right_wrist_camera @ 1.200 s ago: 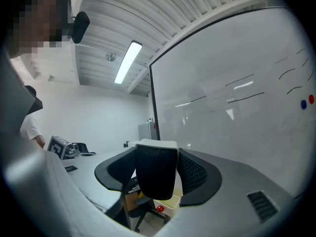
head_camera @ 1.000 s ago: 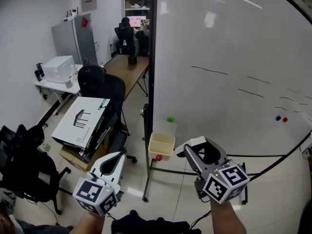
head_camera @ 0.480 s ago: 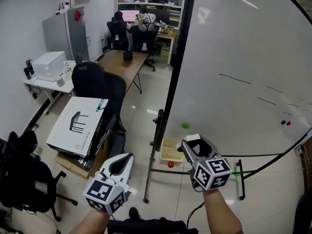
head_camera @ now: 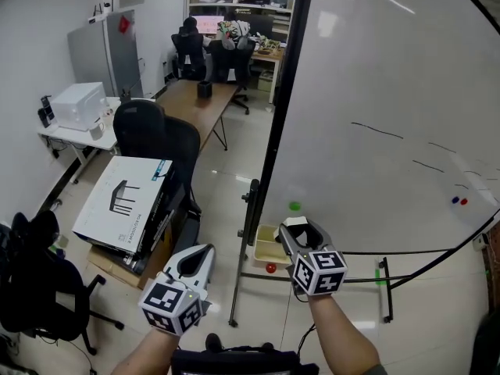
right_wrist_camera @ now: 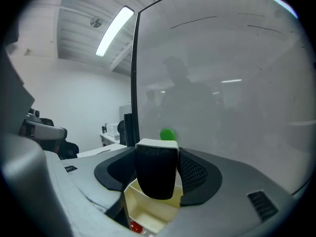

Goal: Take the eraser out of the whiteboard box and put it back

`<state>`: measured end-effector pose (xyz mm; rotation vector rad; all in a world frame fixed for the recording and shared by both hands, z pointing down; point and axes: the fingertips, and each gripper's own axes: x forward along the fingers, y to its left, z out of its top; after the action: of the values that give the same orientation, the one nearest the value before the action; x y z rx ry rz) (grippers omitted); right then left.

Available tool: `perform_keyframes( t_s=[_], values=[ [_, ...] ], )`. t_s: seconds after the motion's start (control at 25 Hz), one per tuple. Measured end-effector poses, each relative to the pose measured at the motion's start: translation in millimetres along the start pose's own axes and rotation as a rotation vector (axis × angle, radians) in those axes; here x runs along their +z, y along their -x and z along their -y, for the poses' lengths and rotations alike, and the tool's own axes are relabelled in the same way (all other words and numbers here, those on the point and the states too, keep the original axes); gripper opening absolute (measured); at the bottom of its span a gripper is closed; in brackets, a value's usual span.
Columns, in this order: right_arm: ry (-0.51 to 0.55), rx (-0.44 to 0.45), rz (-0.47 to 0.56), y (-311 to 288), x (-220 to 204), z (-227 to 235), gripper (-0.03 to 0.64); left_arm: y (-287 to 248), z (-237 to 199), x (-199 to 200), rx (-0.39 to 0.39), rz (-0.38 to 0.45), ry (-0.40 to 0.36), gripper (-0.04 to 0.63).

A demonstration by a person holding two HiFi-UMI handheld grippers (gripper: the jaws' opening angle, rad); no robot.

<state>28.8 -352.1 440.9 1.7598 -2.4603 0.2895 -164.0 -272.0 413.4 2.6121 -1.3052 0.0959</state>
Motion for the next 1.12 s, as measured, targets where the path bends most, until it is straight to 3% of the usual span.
perform_keyframes(
  t_s=[0.2, 0.6, 0.76, 1.12],
  values=[
    [-0.008, 0.017, -0.032, -12, -14, 4, 0.284, -15, 5, -11, 0.016, 0.008, 0.010, 0.029],
    [-0.032, -0.032, -0.145, -31, -42, 8, 0.282, -30, 0, -22, 0.005, -0.008, 0.047, 0.029],
    [-0.018, -0.031, -0.211, -37, -51, 8, 0.282, -39, -3, -17, -0.005, -0.004, 0.008, 0.029],
    [-0.025, -0.012, -0.390, -44, -75, 4, 0.282, -46, -7, -20, -0.035, -0.016, -0.004, 0.029]
  ],
)
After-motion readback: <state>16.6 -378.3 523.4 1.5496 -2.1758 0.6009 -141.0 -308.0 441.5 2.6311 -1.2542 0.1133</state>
